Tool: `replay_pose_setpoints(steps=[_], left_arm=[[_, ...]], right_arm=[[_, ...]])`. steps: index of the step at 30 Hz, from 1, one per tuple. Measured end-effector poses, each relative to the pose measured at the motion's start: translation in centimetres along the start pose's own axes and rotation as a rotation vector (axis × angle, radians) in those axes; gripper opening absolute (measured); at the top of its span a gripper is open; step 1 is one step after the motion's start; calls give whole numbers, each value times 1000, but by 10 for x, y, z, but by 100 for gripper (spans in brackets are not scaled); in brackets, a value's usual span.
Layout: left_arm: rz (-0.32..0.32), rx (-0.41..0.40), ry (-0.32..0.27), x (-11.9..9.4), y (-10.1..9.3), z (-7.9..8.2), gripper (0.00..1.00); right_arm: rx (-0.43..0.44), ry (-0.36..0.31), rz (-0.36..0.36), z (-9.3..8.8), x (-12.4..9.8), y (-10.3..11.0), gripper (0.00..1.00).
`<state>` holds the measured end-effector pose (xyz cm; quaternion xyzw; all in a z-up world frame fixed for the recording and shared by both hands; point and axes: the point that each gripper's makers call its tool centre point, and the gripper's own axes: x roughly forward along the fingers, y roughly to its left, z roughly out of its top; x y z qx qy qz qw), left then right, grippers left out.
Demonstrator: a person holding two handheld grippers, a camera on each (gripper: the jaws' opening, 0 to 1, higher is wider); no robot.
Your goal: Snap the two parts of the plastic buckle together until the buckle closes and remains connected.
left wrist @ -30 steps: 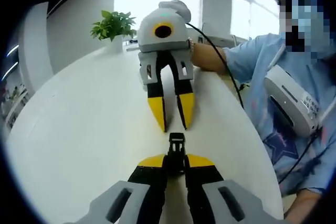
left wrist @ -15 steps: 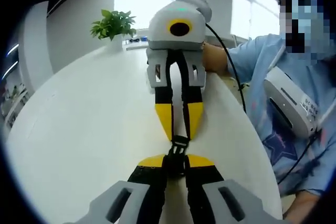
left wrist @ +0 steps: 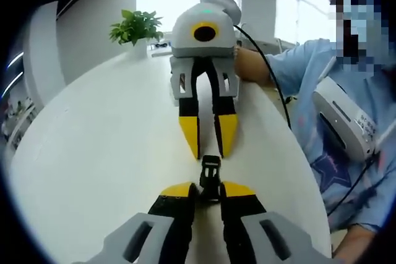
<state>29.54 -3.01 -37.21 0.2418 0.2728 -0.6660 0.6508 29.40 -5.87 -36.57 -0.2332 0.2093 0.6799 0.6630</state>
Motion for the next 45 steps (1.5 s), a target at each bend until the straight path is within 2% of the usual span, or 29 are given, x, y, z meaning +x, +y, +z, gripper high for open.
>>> replay_pose_setpoints(steps=[4, 9, 17, 29, 45], left_arm=[[17, -11, 20, 0, 1, -1, 15], [13, -11, 35, 0, -1, -1, 13], [15, -19, 58, 1, -4, 0, 12], [-1, -21, 59, 8, -8, 6, 10], [18, -54, 93, 7, -8, 4, 8]], right_arm=[[35, 21, -20, 2, 3, 2, 22], [31, 28, -82, 4, 7, -6, 14], [6, 32, -62, 1, 6, -2, 12], [-36, -3, 35, 1, 7, 2, 11], [-6, 13, -22, 2, 8, 2, 8]])
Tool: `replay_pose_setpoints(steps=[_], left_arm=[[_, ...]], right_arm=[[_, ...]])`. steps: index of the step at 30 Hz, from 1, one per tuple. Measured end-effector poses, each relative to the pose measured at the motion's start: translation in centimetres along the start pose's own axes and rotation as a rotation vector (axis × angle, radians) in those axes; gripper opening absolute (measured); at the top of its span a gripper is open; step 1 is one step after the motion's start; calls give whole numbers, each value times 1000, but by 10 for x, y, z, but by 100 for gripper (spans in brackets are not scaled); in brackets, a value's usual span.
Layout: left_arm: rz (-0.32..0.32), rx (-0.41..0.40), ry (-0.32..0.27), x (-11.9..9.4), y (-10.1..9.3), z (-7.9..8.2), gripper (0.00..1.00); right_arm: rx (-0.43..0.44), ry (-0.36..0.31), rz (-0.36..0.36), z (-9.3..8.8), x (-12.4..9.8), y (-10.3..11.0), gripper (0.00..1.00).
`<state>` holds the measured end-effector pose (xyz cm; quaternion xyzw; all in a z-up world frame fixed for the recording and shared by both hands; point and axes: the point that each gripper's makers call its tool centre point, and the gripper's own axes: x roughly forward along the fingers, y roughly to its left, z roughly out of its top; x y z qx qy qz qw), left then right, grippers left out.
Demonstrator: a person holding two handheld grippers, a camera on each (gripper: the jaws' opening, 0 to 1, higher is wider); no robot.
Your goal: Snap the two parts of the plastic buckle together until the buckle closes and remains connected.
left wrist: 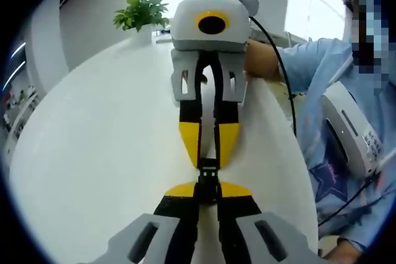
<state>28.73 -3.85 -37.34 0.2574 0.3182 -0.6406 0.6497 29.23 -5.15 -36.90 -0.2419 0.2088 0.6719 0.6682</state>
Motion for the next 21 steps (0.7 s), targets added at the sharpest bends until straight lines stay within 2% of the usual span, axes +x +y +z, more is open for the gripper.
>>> replay_pose_setpoints(steps=[6, 8, 9, 15, 21], left_arm=[[5, -3, 7, 1, 1, 0, 8], [-7, 16, -25, 4, 1, 9, 8], [-6, 7, -12, -1, -2, 6, 8], [-9, -2, -18, 5, 5, 6, 8], [-17, -9, -22, 5, 3, 5, 9]], right_arm=[[2, -6, -9, 1, 1, -2, 8], [5, -3, 14, 2, 2, 5, 8], [1, -12, 1, 4, 1, 5, 8], [0, -14, 1, 6, -2, 9, 8], [7, -18, -2, 7, -1, 7, 9]])
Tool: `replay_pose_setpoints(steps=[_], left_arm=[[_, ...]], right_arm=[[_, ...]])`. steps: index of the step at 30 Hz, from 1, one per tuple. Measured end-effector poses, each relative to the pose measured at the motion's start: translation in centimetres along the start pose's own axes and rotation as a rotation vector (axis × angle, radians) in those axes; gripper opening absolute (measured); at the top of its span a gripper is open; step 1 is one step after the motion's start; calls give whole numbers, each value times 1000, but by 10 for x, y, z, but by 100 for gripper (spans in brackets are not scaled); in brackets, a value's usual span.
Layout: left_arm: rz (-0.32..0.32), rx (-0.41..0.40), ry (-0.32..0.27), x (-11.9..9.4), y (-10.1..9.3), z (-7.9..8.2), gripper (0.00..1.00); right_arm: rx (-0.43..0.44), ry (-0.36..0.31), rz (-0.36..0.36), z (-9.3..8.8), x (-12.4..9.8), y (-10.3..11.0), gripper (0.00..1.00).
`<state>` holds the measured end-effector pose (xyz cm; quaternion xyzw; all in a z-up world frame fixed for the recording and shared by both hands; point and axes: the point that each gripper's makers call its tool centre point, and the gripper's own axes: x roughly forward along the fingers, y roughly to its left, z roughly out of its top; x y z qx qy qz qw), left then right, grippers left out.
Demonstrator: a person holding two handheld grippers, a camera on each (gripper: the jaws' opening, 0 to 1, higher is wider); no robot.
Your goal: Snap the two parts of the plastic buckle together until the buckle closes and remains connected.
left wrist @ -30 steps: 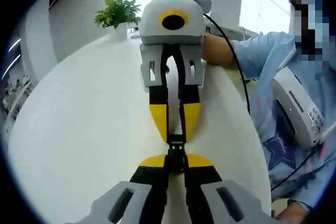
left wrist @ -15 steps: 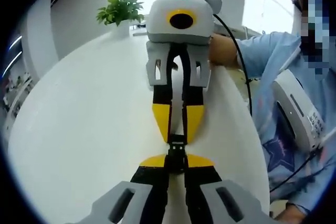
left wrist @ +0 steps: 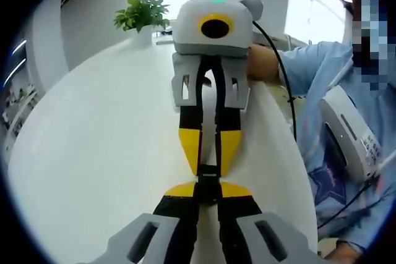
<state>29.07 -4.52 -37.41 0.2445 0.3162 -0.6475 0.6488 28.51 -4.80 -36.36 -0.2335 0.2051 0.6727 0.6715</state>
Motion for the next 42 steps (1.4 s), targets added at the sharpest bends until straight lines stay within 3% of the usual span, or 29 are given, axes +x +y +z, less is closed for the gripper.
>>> replay_pose_setpoints(steps=[19, 27, 42], left_arm=[[-4, 27, -9, 0, -1, -1, 10], [-8, 7, -25, 0, -1, 0, 10], [-25, 23, -31, 1, -1, 2, 11]], right_arm=[[44, -2, -17, -1, 8, -10, 11], [45, 22, -54, 0, 9, -11, 13], [29, 26, -54, -1, 13, -15, 12]])
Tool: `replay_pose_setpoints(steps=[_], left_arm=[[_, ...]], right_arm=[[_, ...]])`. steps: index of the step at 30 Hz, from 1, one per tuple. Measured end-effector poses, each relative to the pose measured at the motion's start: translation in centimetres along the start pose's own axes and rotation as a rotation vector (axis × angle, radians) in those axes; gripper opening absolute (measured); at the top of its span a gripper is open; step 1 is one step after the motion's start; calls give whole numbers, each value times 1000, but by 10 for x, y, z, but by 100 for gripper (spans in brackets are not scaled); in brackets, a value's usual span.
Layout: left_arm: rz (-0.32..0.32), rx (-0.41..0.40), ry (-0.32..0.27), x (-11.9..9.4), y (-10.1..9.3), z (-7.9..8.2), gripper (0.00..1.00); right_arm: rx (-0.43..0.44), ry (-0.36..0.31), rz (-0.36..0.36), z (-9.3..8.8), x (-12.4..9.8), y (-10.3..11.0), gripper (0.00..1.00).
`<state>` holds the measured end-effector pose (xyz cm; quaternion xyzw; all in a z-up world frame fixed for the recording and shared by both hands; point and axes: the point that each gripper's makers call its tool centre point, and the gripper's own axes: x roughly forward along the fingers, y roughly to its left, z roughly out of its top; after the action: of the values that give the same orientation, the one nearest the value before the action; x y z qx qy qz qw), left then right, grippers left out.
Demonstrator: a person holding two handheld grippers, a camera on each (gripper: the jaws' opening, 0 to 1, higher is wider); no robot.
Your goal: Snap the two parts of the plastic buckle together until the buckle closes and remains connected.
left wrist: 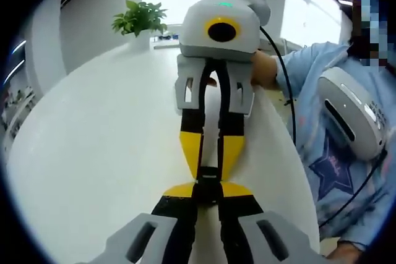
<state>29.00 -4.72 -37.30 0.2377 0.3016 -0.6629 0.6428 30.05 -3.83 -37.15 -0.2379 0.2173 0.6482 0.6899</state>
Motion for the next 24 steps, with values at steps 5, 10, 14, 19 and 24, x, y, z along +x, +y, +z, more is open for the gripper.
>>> replay_pose_setpoints(steps=[5, 10, 14, 19, 24], left_arm=[[-4, 11, -8, 1, 8, 4, 11], [3, 24, -1, -1, 25, 9, 11], [12, 26, 8, 0, 42, 11, 11], [17, 29, -1, 1, 65, 13, 11], [39, 27, -34, -3, 94, 19, 11]], right_arm=[[7, 3, -16, -3, -5, -9, 12], [20, 14, -40, -5, -8, -25, 12], [12, 33, -51, -6, -10, -38, 11], [-7, 30, -55, -5, -10, -62, 11], [-3, 27, -52, -7, -12, -80, 12]])
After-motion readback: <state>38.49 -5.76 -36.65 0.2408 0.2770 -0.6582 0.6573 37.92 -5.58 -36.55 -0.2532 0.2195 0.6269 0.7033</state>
